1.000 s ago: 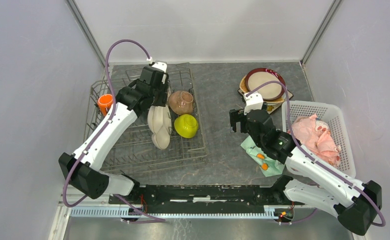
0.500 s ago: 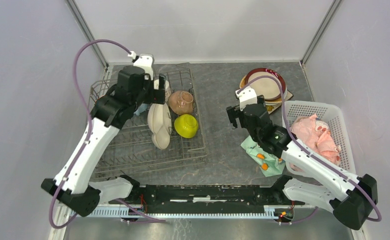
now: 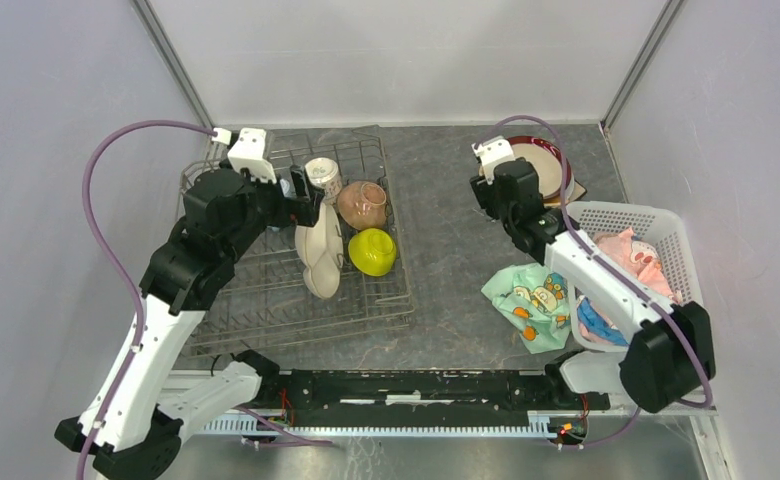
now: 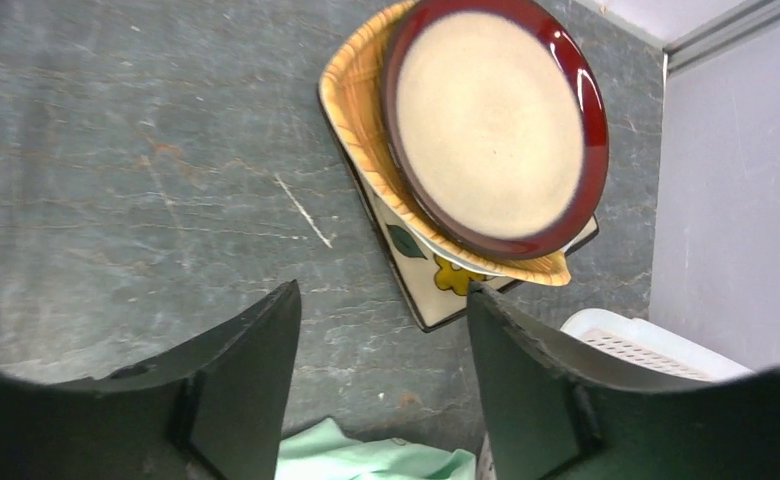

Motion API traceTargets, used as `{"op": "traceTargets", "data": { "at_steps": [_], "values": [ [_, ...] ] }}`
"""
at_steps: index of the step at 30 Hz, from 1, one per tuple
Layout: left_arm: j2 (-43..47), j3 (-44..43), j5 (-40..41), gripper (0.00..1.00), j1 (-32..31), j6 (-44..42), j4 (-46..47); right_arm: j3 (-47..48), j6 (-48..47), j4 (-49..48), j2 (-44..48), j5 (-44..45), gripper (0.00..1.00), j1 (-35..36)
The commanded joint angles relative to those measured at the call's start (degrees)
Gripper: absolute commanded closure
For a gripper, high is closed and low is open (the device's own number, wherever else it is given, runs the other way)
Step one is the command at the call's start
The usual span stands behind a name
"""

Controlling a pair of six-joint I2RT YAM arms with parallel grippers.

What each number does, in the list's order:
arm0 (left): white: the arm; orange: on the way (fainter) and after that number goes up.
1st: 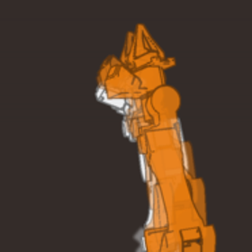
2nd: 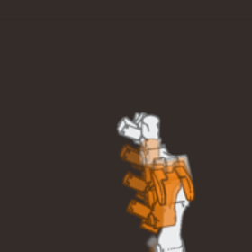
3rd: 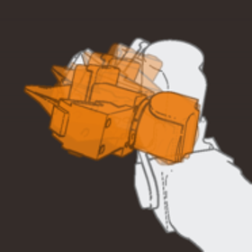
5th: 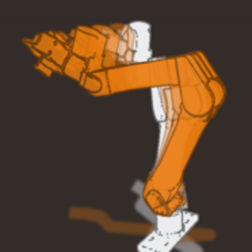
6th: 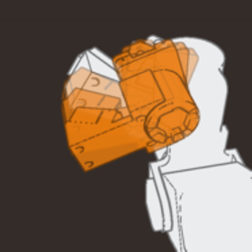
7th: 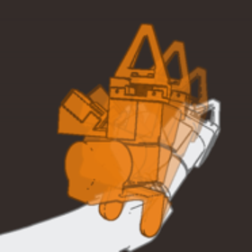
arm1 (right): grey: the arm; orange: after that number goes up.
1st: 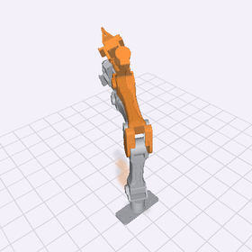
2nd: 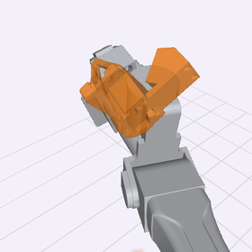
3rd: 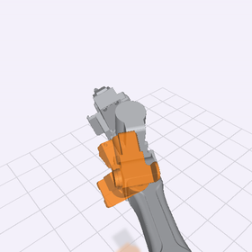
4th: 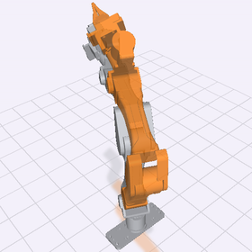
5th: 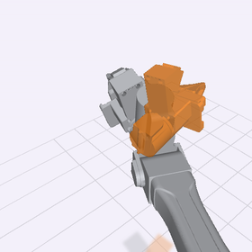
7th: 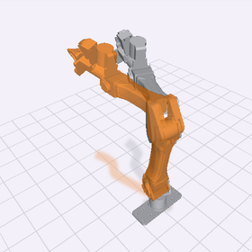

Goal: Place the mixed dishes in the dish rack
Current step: Insert the plate into the dish rack.

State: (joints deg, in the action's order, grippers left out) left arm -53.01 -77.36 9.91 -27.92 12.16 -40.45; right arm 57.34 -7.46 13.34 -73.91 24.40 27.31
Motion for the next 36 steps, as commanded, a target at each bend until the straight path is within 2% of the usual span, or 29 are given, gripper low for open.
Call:
{"op": "traceTargets", "data": {
  "at_steps": [1,9,19,27,36],
  "values": [
    [3.75,3.45,-0.80,0.00,0.24,1.13,2.66,3.69,-3.66,-2.34,-4.54,-4.45,0.36,-4.55],
    [11.61,7.33,0.85,0.00,0.24,1.96,5.38,11.41,-6.56,-3.57,-16.02,-7.96,0.40,-9.90],
    [13.84,9.71,2.13,0.00,0.24,2.14,4.77,23.28,-3.26,-5.15,-28.82,-8.96,0.47,-11.96],
    [13.54,10.15,1.93,0.00,0.24,2.25,4.50,24.97,-3.39,-7.23,-33.95,-9.69,0.47,-11.98],
    [13.03,10.47,1.33,0.00,0.24,2.43,5.07,25.27,-4.88,-6.28,-38.34,-6.31,0.54,-11.98]
  ]
}}
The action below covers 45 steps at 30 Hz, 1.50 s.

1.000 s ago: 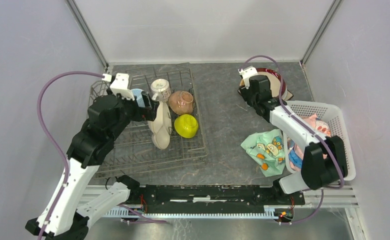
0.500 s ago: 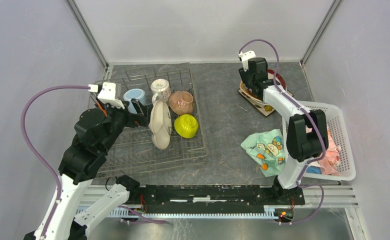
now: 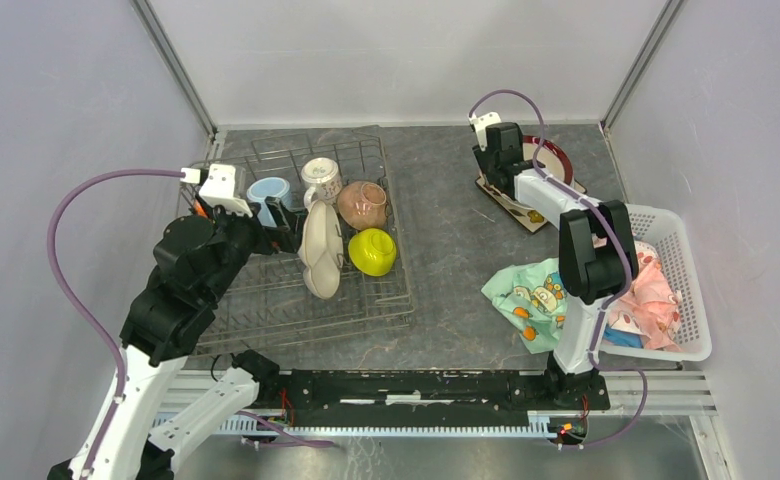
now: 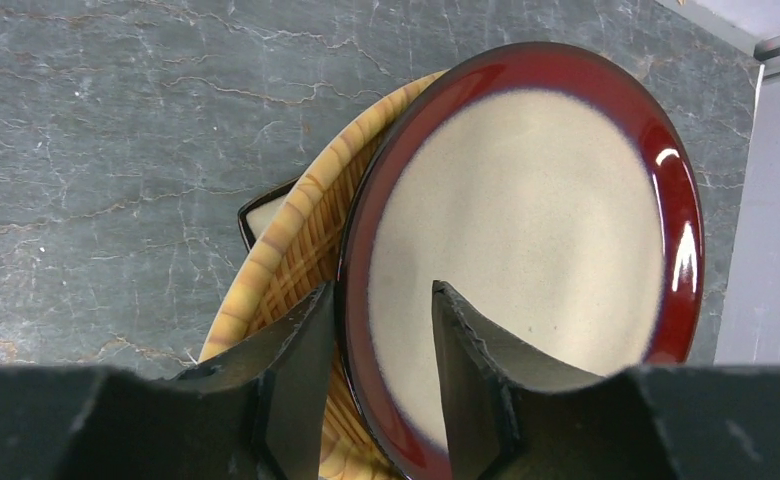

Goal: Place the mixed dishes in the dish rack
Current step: Insert the plate into the dish rack, then pick up the plate at the center of the board.

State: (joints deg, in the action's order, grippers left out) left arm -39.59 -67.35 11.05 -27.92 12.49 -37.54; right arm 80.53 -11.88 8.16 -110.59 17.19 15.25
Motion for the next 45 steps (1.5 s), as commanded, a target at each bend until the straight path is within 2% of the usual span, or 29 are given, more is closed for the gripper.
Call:
{"op": "traceTargets", "data": {
  "at_steps": [1,5,10,14,30,40,41,45],
  "values": [
    [-0.44,0.53,0.18,0.00,0.24,2.10,2.27,2.09,-0.43,-1.05,-1.98,0.60,0.55,0.20],
    [-0.87,0.38,-0.20,0.00,0.24,2.10,2.46,1.83,0.08,-1.05,-2.53,-0.29,0.62,0.15],
    [-1.26,0.31,-0.10,0.00,0.24,1.95,2.55,1.59,0.54,-0.93,-1.01,-1.95,0.85,0.18],
    [-1.70,-0.05,-0.43,0.00,0.24,1.86,2.76,0.56,0.30,-1.63,1.84,-2.31,0.99,0.08],
    [-5.37,-1.67,-2.64,0.00,0.24,0.38,3.06,-9.62,3.21,-2.81,16.75,-13.69,1.00,0.14],
    [-4.64,-0.45,-2.70,0.00,0.24,0.65,3.08,-14.47,0.78,-3.21,20.11,-14.32,1.00,0.08],
    [-4.55,-0.35,-2.68,0.00,0.24,0.69,3.09,-15.03,-0.02,-3.17,20.08,-14.04,0.99,0.14],
    [-4.53,-0.24,-2.70,0.00,0.24,0.71,3.02,-14.84,-3.58,-1.96,19.04,-14.14,0.81,0.07]
  ]
}}
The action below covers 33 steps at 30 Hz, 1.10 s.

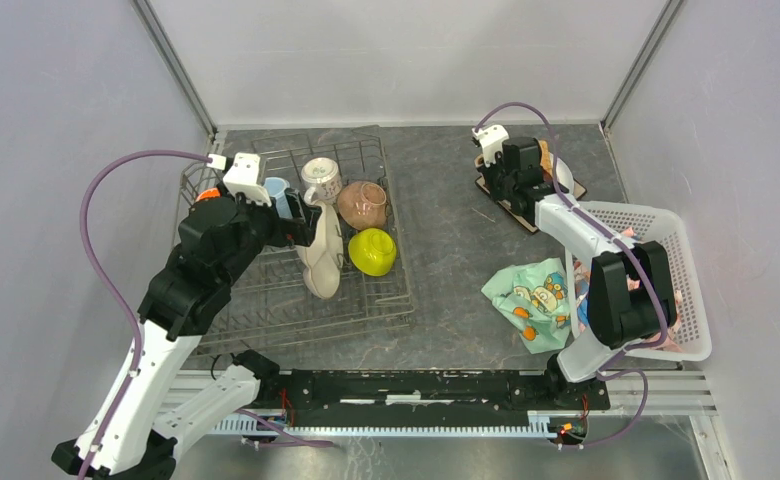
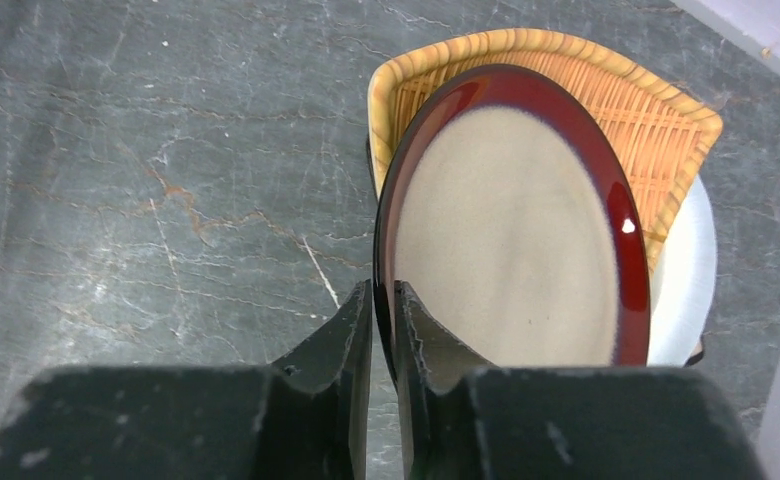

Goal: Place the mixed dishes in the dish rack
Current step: Pick up the plate at the center of the board.

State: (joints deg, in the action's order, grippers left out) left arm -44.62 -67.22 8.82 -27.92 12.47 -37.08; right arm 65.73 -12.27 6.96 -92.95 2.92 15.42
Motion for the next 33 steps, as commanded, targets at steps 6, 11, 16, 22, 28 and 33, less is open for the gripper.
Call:
{"op": "traceTargets", "data": {
  "at_steps": [6,11,16,22,28,33],
  "values": [
    [0.17,-0.48,-0.50,0.00,0.24,0.71,2.67,0.29,-7.37,0.32,1.39,0.93,0.60,0.07],
    [0.16,-0.55,-0.53,0.00,0.24,0.76,2.65,-1.02,-11.91,0.44,1.77,1.74,0.49,0.07],
    [0.31,-0.42,-0.47,0.00,0.24,0.54,2.63,-0.84,-13.65,0.67,0.40,0.99,0.49,0.06],
    [0.30,-0.39,-0.39,0.00,0.24,0.58,2.54,1.55,-14.09,2.52,-2.52,-0.53,0.59,-0.03],
    [0.41,-0.45,-0.01,0.00,0.24,0.49,1.73,2.98,-14.14,3.12,-3.73,0.13,0.65,0.02],
    [0.68,-0.20,0.24,0.00,0.24,0.36,1.64,3.61,-14.87,2.99,-2.25,0.22,0.90,0.03]
  ]
}}
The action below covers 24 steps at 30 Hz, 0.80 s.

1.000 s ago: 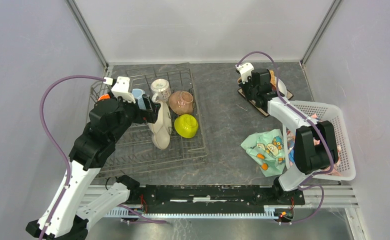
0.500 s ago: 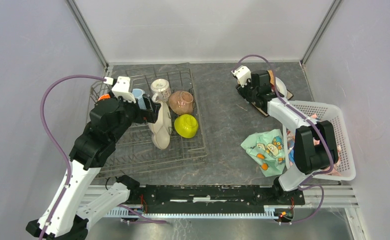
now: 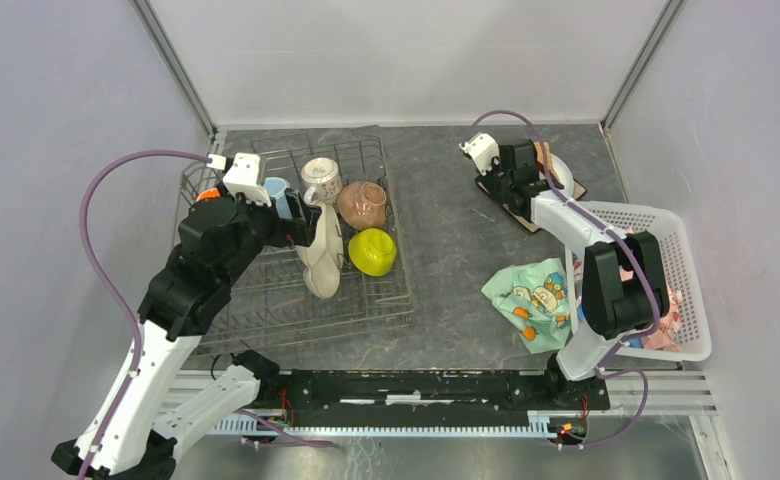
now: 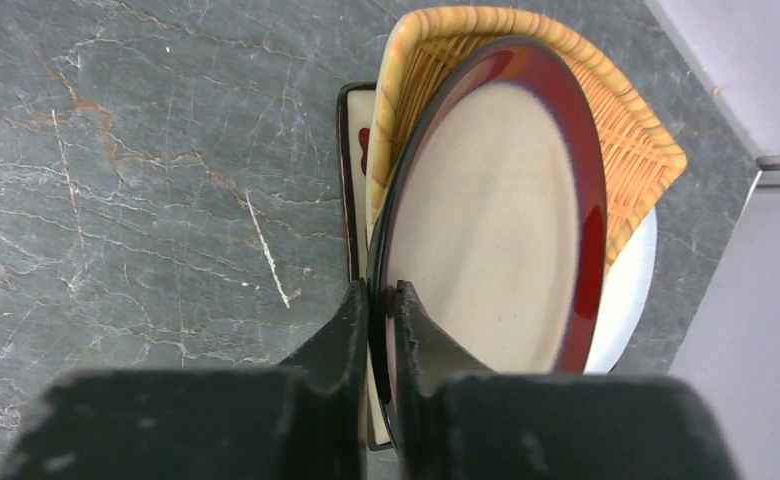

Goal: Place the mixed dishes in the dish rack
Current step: Pick up the plate at the center of the board.

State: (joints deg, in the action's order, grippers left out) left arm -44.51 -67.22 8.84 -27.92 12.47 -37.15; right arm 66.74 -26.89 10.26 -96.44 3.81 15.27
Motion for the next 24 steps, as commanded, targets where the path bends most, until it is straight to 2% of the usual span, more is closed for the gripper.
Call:
{"op": "traceTargets", "data": {
  "at_steps": [1,3,17,24],
  "values": [
    [0.57,-0.19,0.21,0.00,0.24,0.36,1.71,2.52,-0.29,-0.63,1.95,-0.82,0.95,0.20],
    [0.48,-0.04,0.39,0.00,0.23,0.41,1.73,2.02,-0.59,-1.39,3.59,-1.19,1.00,0.22],
    [-2.66,-0.43,4.35,0.00,0.24,4.79,1.10,0.42,-2.85,-5.46,15.05,-1.56,1.00,0.62],
    [-6.38,-2.47,6.01,0.00,0.24,8.45,0.48,-2.55,-4.92,-11.58,22.59,-4.43,1.00,1.95]
  ]
}}
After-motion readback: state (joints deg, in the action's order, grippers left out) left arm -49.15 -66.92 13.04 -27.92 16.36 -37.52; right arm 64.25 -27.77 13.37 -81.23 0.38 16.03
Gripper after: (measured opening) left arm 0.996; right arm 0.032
